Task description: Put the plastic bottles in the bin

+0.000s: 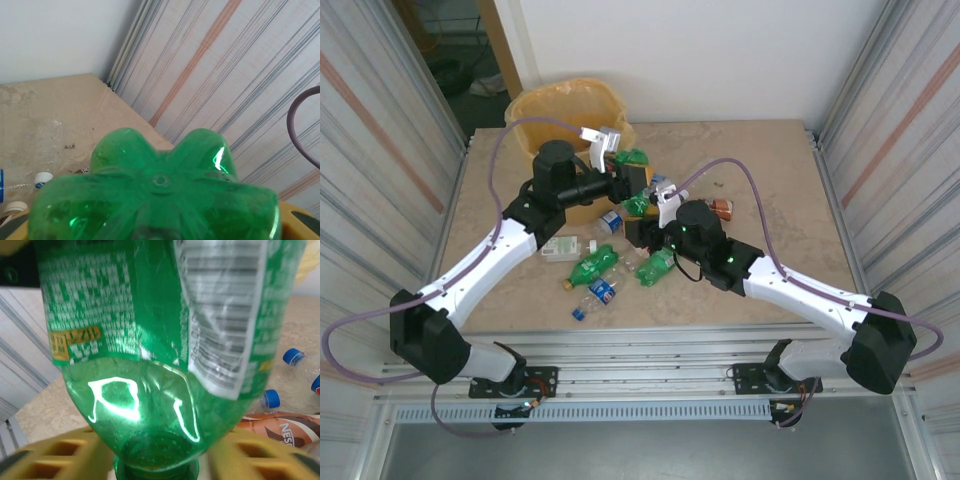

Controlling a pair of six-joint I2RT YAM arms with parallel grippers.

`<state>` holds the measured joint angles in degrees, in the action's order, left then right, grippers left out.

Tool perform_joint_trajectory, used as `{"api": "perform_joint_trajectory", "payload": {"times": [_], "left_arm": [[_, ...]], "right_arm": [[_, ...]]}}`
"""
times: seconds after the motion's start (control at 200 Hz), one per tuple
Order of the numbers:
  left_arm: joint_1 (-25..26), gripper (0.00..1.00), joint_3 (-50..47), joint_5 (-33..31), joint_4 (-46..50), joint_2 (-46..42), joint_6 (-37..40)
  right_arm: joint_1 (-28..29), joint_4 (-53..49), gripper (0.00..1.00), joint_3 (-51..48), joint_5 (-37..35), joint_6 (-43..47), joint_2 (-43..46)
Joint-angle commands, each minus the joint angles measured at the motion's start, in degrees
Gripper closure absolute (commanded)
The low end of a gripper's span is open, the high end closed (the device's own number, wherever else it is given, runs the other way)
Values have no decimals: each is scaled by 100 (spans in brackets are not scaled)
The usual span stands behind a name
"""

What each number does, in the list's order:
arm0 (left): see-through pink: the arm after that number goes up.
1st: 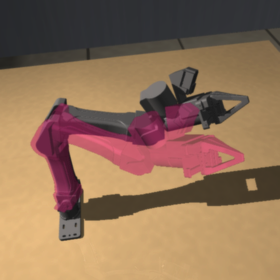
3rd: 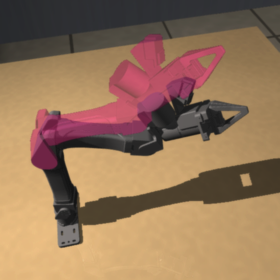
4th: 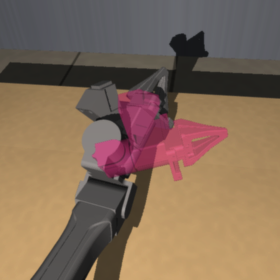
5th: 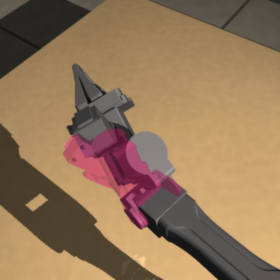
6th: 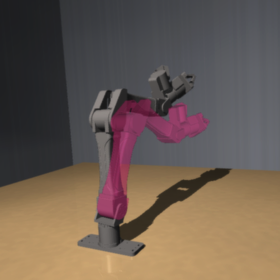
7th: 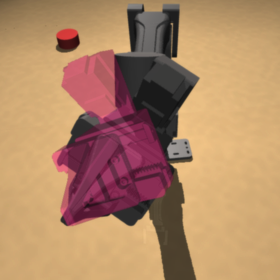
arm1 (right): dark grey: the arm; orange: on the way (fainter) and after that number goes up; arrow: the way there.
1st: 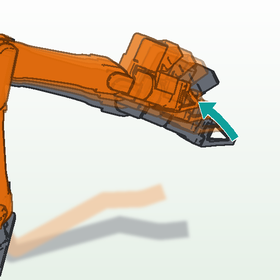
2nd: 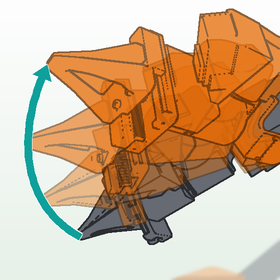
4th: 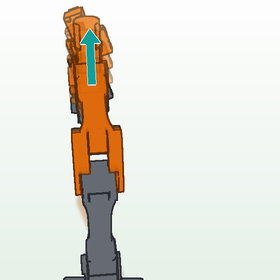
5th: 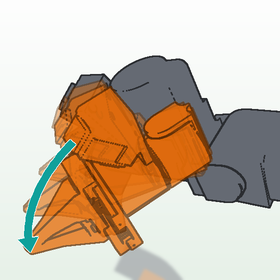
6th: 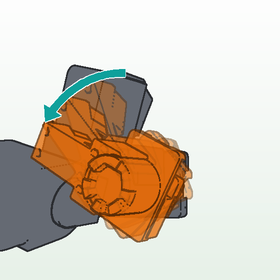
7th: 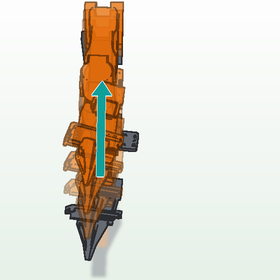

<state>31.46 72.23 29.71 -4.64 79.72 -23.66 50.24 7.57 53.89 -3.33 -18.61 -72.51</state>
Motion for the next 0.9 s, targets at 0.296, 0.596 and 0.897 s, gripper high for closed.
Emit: {"api": "perform_joint_trajectory", "payload": {"times": [0.296,0.596,0.897], "left_arm": [[-870,81,1577,-504,352,413,685],[-1824,81,3020,-1052,471,1685,507],[-2224,81,4588,-1082,1100,3102,385]], "right_arm": [[47,-165,6,-200,-392,-50,467],[85,-307,2,-541,-779,-233,868],[91,-671,2,-590,-1267,-396,1076]]}}
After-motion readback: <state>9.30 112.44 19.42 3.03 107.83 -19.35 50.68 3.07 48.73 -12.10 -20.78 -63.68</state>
